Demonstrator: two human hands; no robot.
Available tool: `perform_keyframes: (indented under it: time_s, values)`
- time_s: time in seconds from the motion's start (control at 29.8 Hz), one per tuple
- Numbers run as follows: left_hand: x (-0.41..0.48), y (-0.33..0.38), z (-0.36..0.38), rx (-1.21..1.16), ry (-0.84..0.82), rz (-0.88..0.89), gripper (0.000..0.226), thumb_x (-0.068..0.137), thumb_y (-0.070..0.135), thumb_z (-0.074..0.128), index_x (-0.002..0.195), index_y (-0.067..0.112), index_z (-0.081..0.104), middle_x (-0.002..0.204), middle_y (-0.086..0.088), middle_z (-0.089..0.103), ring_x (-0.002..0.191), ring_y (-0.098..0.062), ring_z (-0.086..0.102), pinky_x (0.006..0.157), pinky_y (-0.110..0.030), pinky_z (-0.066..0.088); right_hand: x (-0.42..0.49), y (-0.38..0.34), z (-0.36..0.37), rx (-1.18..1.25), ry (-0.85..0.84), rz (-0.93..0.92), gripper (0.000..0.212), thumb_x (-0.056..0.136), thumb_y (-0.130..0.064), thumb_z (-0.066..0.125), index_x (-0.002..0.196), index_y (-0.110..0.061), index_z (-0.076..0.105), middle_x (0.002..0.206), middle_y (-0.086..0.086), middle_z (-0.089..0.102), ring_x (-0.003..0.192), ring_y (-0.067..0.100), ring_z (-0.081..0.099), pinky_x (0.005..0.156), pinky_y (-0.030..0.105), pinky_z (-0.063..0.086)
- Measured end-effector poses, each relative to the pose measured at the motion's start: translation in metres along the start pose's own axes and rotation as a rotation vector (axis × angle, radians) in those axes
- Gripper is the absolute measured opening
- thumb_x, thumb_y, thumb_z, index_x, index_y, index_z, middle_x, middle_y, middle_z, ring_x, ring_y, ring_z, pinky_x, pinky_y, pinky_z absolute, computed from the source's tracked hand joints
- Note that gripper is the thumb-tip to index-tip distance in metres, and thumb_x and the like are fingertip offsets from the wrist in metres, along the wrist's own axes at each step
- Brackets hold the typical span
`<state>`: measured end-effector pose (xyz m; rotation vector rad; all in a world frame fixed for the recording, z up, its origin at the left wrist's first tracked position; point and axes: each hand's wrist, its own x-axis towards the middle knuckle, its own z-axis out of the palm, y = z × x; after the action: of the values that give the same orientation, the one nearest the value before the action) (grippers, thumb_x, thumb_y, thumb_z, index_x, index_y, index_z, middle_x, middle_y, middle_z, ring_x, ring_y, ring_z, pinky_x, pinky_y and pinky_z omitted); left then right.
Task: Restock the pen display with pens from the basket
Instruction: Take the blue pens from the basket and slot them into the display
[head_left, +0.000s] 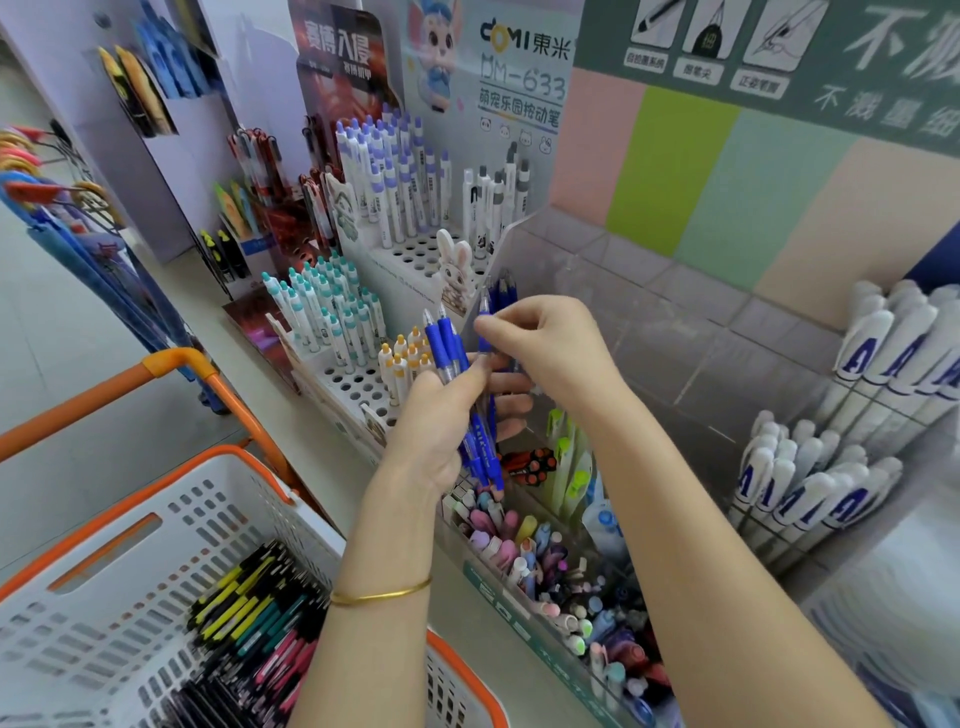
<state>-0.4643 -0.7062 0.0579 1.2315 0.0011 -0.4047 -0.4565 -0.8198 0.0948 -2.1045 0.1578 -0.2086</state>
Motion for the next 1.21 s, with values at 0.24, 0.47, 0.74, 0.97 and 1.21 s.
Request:
perform_keyframes:
  time_s: [0.24,0.47,0.74,0.97,1.21]
  values:
    - [0.003,-0.002,-0.004,-0.057,0.046,-0.046,0.02,0.103,0.015,0.042,0.105,0.008,0.061,0.09,-0.014,0.075,0.079,-0.024,0.073,0.072,-0.039,0.061,0.007,-0.001,-0.004,0.115,0.242,-0.077,0.011,0.09,-0.015,0.061,0.089,-0.006,0.067,0.067,-0.006,0.059,0.056,0.001,0.053,0.057,0.017,0.044]
    - [0.003,-0.002,-0.009,-0.034,0.102,-0.06,0.012,0.102,0.019,0.049,0.103,0.009,0.055,0.066,-0.003,0.057,0.042,-0.007,0.048,0.041,-0.021,0.045,0.016,0.007,-0.002,-0.055,0.52,-0.268,0.01,0.094,-0.014,0.056,0.099,-0.01,0.064,0.091,0.004,0.065,0.087,0.019,0.059,0.078,0.031,0.046]
    - [0.003,-0.003,-0.004,-0.114,0.09,-0.043,0.007,0.1,0.007,0.045,0.102,0.007,0.051,0.064,-0.002,0.049,0.044,-0.008,0.043,0.041,-0.021,0.04,0.03,0.026,0.012,-0.579,0.246,-0.072,0.026,0.094,-0.026,0.058,0.082,-0.004,0.063,0.08,0.01,0.061,0.075,0.031,0.057,0.061,0.034,0.043]
    - [0.002,-0.002,-0.006,-0.031,0.014,-0.013,0.018,0.102,0.012,0.045,0.108,0.005,0.06,0.06,0.001,0.059,0.046,-0.007,0.048,0.045,-0.02,0.044,0.019,0.017,0.004,-0.431,0.275,-0.071,0.017,0.091,-0.02,0.061,0.092,-0.006,0.071,0.088,0.008,0.067,0.083,0.023,0.061,0.073,0.037,0.051]
    - [-0.001,0.0,0.001,0.023,-0.093,-0.011,0.023,0.103,0.02,0.046,0.093,0.008,0.062,0.065,-0.004,0.062,0.047,-0.01,0.048,0.044,-0.021,0.043,-0.003,0.0,-0.005,0.022,-0.111,0.035,0.014,0.09,-0.021,0.064,0.085,-0.011,0.072,0.073,0.003,0.068,0.063,0.01,0.062,0.063,0.029,0.054]
